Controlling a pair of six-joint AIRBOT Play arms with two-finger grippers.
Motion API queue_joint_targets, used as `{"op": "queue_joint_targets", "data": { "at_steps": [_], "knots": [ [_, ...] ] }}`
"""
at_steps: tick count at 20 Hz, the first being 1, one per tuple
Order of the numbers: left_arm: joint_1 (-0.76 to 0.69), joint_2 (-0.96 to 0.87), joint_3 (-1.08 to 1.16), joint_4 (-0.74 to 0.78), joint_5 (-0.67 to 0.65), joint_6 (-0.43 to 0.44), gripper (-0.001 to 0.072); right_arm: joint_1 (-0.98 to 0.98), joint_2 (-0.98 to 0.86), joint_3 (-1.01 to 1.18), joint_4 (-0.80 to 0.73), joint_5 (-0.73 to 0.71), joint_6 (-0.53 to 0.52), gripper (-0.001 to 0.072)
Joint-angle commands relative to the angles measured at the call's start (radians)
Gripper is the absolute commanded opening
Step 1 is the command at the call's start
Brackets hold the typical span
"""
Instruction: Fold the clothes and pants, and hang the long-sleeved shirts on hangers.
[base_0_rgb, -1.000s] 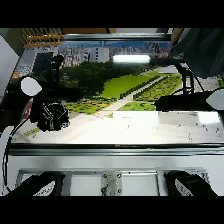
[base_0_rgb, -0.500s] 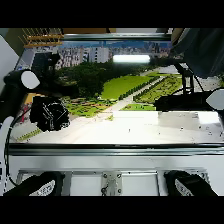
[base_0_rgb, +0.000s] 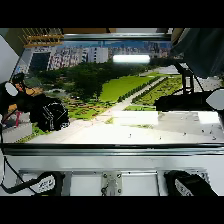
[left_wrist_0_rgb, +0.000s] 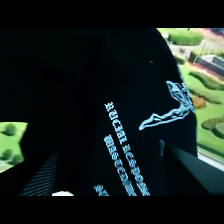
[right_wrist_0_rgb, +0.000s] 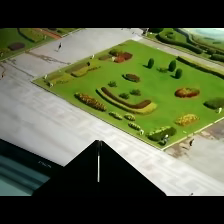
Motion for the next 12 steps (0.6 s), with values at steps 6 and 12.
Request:
{"op": "queue_joint_targets", "data": {
  "at_steps": [6, 12],
  "knots": [
    [-0.068, -0.103, -0.013, -0.205, 0.06, 0.034, 0.0005, 0.001, 0.0, 0.0, 0.001, -0.002, 0.0, 0.002],
    [-0.365, 0.098, 0.333, -0.404, 0.045, 0.134, 0.0005, -0.007, 0.002, 0.016, -0.011, -0.016, -0.103, 0.0015]
  ]
}}
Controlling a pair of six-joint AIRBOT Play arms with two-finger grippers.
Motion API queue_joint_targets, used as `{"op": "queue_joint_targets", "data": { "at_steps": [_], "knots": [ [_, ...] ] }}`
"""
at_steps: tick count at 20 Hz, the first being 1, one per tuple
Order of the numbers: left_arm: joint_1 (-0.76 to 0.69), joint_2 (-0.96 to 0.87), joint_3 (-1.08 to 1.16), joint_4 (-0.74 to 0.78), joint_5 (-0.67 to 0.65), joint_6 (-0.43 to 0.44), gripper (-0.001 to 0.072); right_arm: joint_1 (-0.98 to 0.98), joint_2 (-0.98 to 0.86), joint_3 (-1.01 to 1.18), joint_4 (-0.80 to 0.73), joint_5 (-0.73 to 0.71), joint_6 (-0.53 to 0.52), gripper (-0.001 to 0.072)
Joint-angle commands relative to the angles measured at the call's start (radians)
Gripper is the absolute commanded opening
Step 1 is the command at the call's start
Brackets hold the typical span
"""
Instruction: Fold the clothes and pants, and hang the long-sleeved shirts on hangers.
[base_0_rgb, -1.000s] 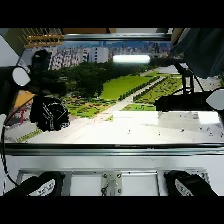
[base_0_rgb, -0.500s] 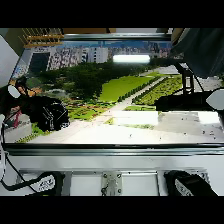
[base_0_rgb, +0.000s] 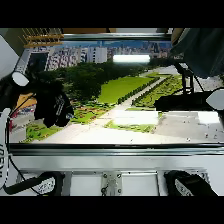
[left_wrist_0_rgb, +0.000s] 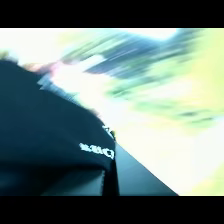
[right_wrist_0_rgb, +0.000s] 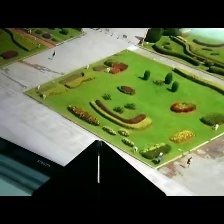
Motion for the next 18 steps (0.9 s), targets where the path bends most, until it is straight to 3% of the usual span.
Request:
{"op": "queue_joint_targets", "data": {
  "at_steps": [1, 5, 8, 10, 15, 16, 17, 18],
  "knots": [
    [-0.209, 0.121, 0.192, -0.092, 0.021, 0.041, 0.0005, -0.011, 0.002, 0.041, -0.052, -0.023, -0.082, 0.0015],
    [-0.47, 0.222, 0.325, -0.084, 0.081, 0.061, 0.0005, -0.048, 0.023, 0.185, -0.235, -0.08, 0.018, 0.0015],
    [-0.585, 0.234, 0.357, -0.083, 0.079, 0.083, 0.0005, -0.104, 0.071, 0.216, -0.26, -0.185, 0.11, 0.0015],
    [-0.596, 0.22, 0.308, -0.084, 0.073, 0.08, 0.0005, -0.135, 0.098, 0.216, -0.26, -0.21, 0.156, 0.0015],
    [-0.531, 0.045, 0.079, -0.084, 0.089, 0.075, 0.0006, -0.145, 0.107, 0.216, -0.256, -0.21, 0.156, 0.0015],
    [-0.508, -0.01, 0.049, -0.087, 0.097, 0.072, 0.0239, -0.145, 0.105, 0.216, -0.256, -0.21, 0.156, 0.0015],
    [-0.478, -0.058, 0.037, -0.091, 0.091, 0.031, 0.061, -0.145, 0.103, 0.216, -0.256, -0.21, 0.156, 0.0016],
    [-0.437, -0.092, 0.036, -0.103, 0.071, -0.044, 0.0685, -0.145, 0.101, 0.216, -0.256, -0.21, 0.156, 0.0016]
  ]
}}
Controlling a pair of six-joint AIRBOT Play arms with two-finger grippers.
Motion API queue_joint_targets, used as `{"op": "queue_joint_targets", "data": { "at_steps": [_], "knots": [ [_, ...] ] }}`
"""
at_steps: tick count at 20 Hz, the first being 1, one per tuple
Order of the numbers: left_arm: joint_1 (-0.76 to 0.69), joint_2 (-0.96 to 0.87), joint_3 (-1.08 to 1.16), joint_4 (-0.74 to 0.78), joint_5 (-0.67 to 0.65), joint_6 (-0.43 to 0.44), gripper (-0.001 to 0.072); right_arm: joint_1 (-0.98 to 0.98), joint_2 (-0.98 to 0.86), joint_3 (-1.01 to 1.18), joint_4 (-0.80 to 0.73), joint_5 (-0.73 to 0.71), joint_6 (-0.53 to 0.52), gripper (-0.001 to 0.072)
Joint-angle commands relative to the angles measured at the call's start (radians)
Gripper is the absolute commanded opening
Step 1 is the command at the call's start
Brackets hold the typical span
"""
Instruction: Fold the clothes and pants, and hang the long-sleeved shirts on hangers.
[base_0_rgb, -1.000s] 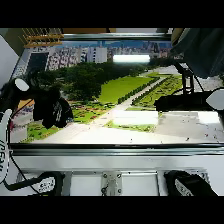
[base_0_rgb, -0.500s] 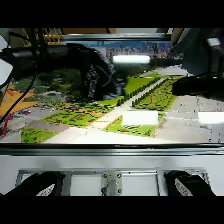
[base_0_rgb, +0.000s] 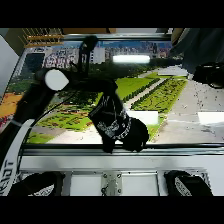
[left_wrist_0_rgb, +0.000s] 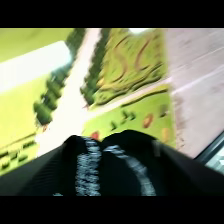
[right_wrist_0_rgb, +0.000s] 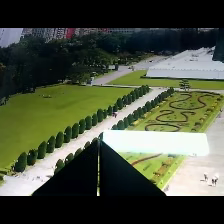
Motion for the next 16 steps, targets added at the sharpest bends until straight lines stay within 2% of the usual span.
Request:
{"op": "queue_joint_targets", "data": {
  "at_steps": [1, 6, 8, 11, 13, 16],
  "knots": [
    [0.12, -0.124, -0.057, -0.056, -0.04, -0.114, 0.0682, -0.003, 0.0, 0.002, -0.003, -0.009, 0.008, 0.0017],
    [0.342, -0.081, -0.122, -0.049, -0.167, -0.114, 0.0683, -0.003, -0.001, -0.005, -0.003, 0.09, 0.008, 0.0021],
    [0.401, -0.074, -0.216, -0.049, -0.154, -0.114, 0.0683, -0.003, -0.003, -0.026, -0.002, 0.143, 0.008, 0.0024],
    [0.441, -0.098, -0.351, -0.055, -0.077, -0.113, 0.0683, -0.004, -0.003, -0.089, -0.003, 0.194, 0.006, 0.0026],
    [0.442, -0.151, -0.392, -0.061, -0.075, -0.103, 0.0683, -0.008, -0.002, -0.153, -0.002, 0.204, 0.003, 0.0026],
    [0.404, -0.24, -0.399, -0.161, -0.089, -0.008, 0.0683, -0.053, -0.003, -0.272, 0.045, 0.208, 0.003, 0.0027]
  ]
}}
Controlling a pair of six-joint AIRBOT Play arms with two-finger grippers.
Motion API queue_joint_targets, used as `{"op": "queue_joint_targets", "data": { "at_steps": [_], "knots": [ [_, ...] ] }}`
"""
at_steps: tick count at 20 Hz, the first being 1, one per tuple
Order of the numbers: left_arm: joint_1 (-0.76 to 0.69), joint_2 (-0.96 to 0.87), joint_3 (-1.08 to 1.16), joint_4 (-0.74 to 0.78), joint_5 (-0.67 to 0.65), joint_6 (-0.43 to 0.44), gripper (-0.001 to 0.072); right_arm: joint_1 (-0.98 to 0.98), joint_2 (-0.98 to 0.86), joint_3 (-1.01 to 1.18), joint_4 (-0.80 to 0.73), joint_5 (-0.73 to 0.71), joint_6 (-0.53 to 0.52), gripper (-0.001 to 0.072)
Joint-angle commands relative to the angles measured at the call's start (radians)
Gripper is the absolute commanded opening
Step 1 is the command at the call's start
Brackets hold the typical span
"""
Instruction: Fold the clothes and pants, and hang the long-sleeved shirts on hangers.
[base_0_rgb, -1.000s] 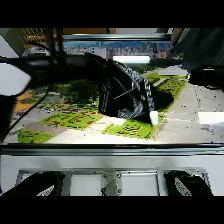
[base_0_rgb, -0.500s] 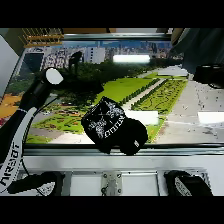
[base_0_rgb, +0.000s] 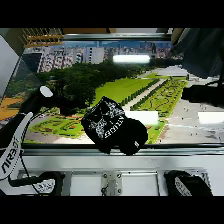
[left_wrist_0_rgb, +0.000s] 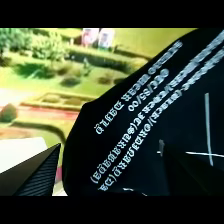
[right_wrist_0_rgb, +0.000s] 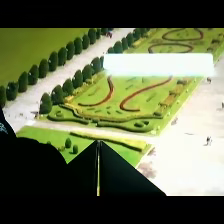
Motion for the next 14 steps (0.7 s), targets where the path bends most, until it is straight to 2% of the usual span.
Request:
{"op": "queue_joint_targets", "data": {
  "at_steps": [1, 2, 3, 4, 5, 6, 7, 10, 14],
  "knots": [
    [-0.03, -0.09, -0.032, -0.11, 0.004, 0.107, 0.0682, -0.055, -0.002, -0.138, 0.056, 0.023, -0.005, 0.0053],
    [-0.05, -0.108, -0.032, -0.119, 0.006, 0.119, 0.0683, -0.082, -0.003, -0.18, 0.073, 0.023, -0.011, 0.0157],
    [-0.063, -0.126, -0.032, -0.119, 0.007, 0.126, 0.0681, -0.116, -0.003, -0.226, 0.095, 0.022, -0.011, 0.036],
    [-0.071, -0.139, -0.032, -0.12, 0.005, 0.126, 0.0673, -0.147, -0.008, -0.266, 0.113, 0.023, -0.011, 0.0422],
    [-0.071, -0.149, -0.032, -0.121, 0.004, 0.126, 0.0407, -0.18, -0.016, -0.31, 0.138, 0.021, -0.011, 0.0422],
    [-0.07, -0.151, -0.032, -0.122, 0.006, 0.126, 0.0081, -0.206, -0.029, -0.352, 0.168, 0.008, -0.015, 0.0422],
    [-0.064, -0.147, -0.031, -0.124, 0.005, 0.126, 0.0005, -0.225, -0.049, -0.397, 0.193, -0.017, -0.016, 0.0422],
    [-0.043, -0.106, -0.03, -0.121, 0.006, 0.137, 0.0004, -0.208, -0.145, -0.511, 0.285, -0.159, -0.043, 0.0423],
    [-0.034, -0.039, -0.03, -0.12, 0.008, 0.152, 0.0005, -0.06, -0.342, -0.551, 0.562, -0.327, -0.202, 0.0422]
  ]
}}
